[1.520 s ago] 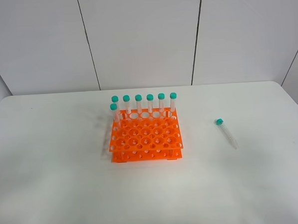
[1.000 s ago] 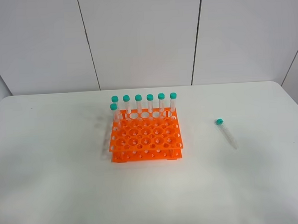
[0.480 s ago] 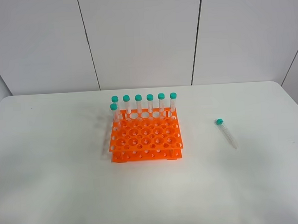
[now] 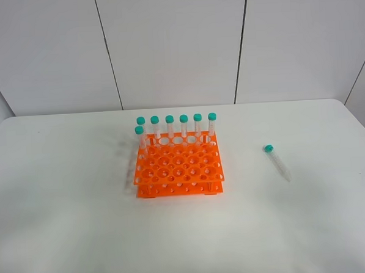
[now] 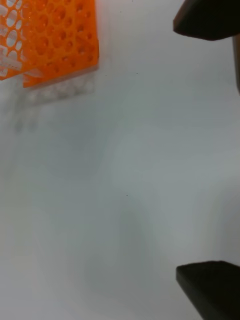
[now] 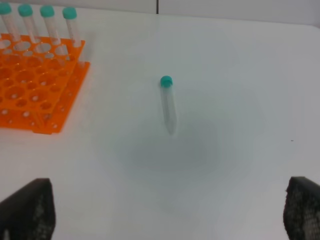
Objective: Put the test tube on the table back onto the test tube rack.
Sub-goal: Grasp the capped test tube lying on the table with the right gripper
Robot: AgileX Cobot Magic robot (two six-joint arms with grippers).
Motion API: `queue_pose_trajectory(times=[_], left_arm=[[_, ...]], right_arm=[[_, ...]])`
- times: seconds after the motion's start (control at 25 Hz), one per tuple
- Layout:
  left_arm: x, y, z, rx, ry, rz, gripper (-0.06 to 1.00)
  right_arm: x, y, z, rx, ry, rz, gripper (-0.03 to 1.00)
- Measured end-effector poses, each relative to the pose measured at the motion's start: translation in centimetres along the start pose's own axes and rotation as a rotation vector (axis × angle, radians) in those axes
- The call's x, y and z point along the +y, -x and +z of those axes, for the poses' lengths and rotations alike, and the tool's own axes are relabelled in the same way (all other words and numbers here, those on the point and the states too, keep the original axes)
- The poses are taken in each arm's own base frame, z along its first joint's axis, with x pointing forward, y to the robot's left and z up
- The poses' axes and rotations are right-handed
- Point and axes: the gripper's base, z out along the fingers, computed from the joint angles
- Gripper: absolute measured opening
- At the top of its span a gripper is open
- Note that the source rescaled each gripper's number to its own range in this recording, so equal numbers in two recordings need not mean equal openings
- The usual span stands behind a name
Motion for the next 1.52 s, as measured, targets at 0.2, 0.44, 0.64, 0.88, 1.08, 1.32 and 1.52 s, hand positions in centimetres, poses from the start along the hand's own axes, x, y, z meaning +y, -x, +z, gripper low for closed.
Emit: queue_pose_trajectory(times=[0.2, 0.44, 0.64, 0.88, 1.08, 1.32, 1.52], left_arm=[[0.0, 0.0, 0.0, 0.000, 0.000, 0.000, 1.00], [0.0, 0.0, 0.0, 0.000, 0.000, 0.000, 1.00], [0.0, 0.0, 0.0, 0.000, 0.000, 0.000, 1.00], [0.0, 0.0, 0.0, 0.000, 0.000, 0.000, 1.00], [0.0, 0.0, 0.0, 0.000, 0.000, 0.000, 1.00], [0.0, 0.0, 0.0, 0.000, 0.000, 0.000, 1.00], [0.0, 0.0, 0.0, 0.000, 0.000, 0.000, 1.00]], right_arm=[[0.0, 0.3, -0.3, -0.018, -0.002, -0.001, 1.00], [0.0, 2.9, -2.0, -0.206, -0.006, 0.018, 1.00], [-0.3, 5.8, -1.2, -0.215, -0.008, 0.027, 1.00], [-0.7, 10.6, 2.6, -0.130, 0.030, -0.001, 1.00], [-1.2, 14.0, 6.9, -0.003, 0.065, -0.023, 1.00], [-1.9, 16.6, 13.3, 0.209, 0.099, -0.009, 1.00], [-2.4, 18.0, 19.5, 0.400, 0.139, -0.008, 1.00]])
